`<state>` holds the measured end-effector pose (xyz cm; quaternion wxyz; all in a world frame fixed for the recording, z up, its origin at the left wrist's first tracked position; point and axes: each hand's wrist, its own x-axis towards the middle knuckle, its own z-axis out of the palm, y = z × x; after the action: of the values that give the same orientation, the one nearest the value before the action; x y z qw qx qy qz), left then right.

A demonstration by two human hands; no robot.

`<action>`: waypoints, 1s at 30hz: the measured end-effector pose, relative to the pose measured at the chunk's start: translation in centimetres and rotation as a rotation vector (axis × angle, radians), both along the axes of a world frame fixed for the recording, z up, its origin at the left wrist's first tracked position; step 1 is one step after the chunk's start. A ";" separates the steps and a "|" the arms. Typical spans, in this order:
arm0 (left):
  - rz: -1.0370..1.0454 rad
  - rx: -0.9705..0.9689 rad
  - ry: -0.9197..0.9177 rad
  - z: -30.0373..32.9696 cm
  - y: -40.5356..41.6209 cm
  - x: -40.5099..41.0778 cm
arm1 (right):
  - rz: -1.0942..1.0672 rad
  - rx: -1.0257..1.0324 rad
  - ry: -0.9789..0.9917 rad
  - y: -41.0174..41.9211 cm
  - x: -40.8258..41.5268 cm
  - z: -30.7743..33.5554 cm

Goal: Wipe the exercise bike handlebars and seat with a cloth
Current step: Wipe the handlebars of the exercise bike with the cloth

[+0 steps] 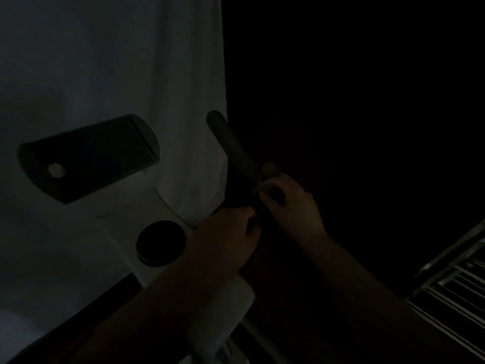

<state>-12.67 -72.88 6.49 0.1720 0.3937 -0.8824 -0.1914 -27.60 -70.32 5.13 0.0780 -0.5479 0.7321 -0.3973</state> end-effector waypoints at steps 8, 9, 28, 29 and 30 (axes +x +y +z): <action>-0.011 0.015 -0.044 0.3 -0.1 -0.3 | -0.079 -0.044 0.005 1.3 0.6 -0.8; -0.010 0.010 -0.044 0.2 0.0 -0.3 | -0.096 -0.024 -0.020 0.0 0.2 -0.3; -0.015 0.156 -0.094 0.7 0.1 0.0 | 0.206 -0.374 -0.275 -18.9 2.2 3.6; -0.012 0.133 -0.089 0.4 0.0 0.0 | 0.209 -0.365 -0.305 -19.5 2.0 3.9; -0.011 0.112 -0.092 0.3 0.0 0.0 | 0.223 -0.342 -0.298 -19.9 2.0 4.1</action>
<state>-12.62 -72.93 6.74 0.1078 0.4064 -0.8794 -0.2234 -25.57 -90.21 9.20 0.1344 -0.5659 0.5698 -0.5805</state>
